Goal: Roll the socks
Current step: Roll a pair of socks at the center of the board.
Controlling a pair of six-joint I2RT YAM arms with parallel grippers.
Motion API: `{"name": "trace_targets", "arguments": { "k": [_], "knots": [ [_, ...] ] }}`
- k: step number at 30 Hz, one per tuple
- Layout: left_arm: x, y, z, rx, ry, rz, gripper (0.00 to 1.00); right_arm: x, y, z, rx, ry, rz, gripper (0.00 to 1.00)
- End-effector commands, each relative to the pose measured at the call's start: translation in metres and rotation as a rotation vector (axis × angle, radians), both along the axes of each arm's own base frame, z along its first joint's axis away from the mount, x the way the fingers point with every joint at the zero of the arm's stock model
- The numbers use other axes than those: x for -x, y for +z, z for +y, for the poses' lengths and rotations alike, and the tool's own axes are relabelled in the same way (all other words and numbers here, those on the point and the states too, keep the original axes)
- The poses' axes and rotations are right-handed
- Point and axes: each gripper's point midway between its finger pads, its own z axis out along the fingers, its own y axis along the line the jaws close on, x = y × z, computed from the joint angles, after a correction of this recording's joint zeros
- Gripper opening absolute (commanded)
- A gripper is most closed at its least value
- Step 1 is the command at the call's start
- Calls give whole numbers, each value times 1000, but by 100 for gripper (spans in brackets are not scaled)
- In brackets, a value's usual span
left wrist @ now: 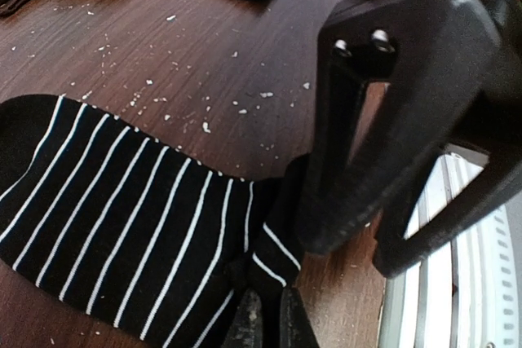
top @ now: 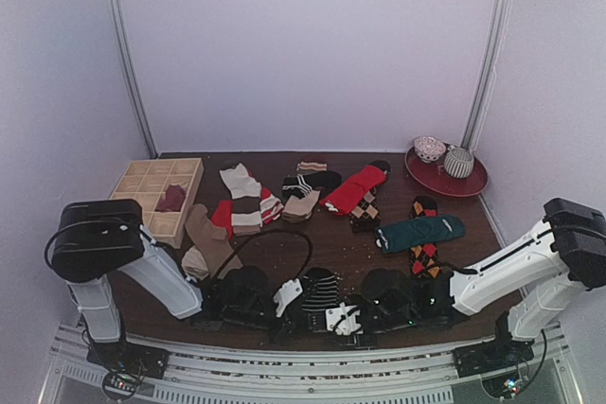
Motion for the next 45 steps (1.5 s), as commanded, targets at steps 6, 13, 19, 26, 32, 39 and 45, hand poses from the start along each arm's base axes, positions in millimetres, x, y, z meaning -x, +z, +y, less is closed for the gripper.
{"name": "trace_targets", "arguments": {
  "k": [6, 13, 19, 26, 32, 39, 45],
  "knots": [
    [46, -101, 83, -434, -38, 225, 0, -14, -18, -10, 83, -33, -94, 39],
    [46, -101, 82, -432, -43, 229, 0, -13, -38, -13, 144, -67, -36, 20],
    [23, -90, 80, -428, 32, 130, 27, -13, -39, -16, 117, -175, 152, 10],
    [-24, -2, 67, -246, 143, -195, 74, -11, -48, -26, 48, -307, 598, 8],
    [-43, 46, 51, -123, 143, -398, 80, -11, -71, -34, 72, -440, 980, 8],
    [-40, 58, 15, -48, -6, -536, 74, -10, -87, -48, 70, -582, 1297, 8],
    [-33, 54, -8, 11, -96, -564, 73, -8, -99, -61, 156, -628, 1290, 8]
  ]
}}
